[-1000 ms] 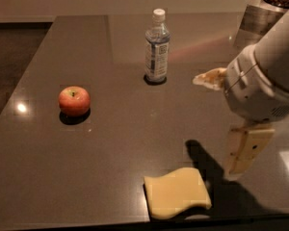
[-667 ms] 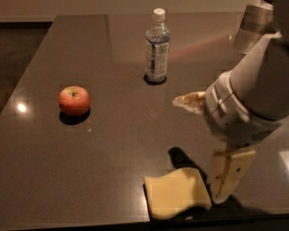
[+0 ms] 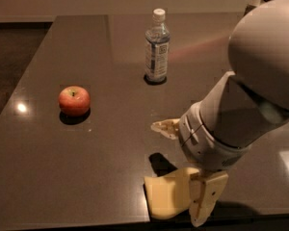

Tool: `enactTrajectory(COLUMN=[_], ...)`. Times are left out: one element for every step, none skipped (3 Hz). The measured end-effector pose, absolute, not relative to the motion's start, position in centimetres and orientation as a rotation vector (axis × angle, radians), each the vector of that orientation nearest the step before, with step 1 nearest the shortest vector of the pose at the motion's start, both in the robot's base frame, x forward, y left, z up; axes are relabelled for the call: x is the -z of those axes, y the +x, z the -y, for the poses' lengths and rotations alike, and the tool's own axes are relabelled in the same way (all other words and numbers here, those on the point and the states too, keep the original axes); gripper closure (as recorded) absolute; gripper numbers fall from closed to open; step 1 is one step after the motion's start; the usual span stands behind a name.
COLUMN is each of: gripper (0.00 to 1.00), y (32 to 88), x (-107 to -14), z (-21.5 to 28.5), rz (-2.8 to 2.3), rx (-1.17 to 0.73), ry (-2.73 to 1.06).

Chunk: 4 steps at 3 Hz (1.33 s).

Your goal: Pick sponge

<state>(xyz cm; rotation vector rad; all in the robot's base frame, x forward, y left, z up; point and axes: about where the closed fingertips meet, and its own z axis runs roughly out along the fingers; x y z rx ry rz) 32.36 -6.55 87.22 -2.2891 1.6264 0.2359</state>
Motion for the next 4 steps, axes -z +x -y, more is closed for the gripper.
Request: enactTrajectory(gripper=[0.00, 0.12, 0.35, 0.58], y=[31.8, 31.5, 31.5, 32.4], x=[-85.4, -84.1, -83.7, -84.4], z=[5.9, 5.6, 5.5, 5.8], rz=[-1.621, -1.627, -1.645, -1.675], rx=[-0.267, -0.283, -0.279, -0.276], ry=[-2.304, -2.328, -2.353, -2.352])
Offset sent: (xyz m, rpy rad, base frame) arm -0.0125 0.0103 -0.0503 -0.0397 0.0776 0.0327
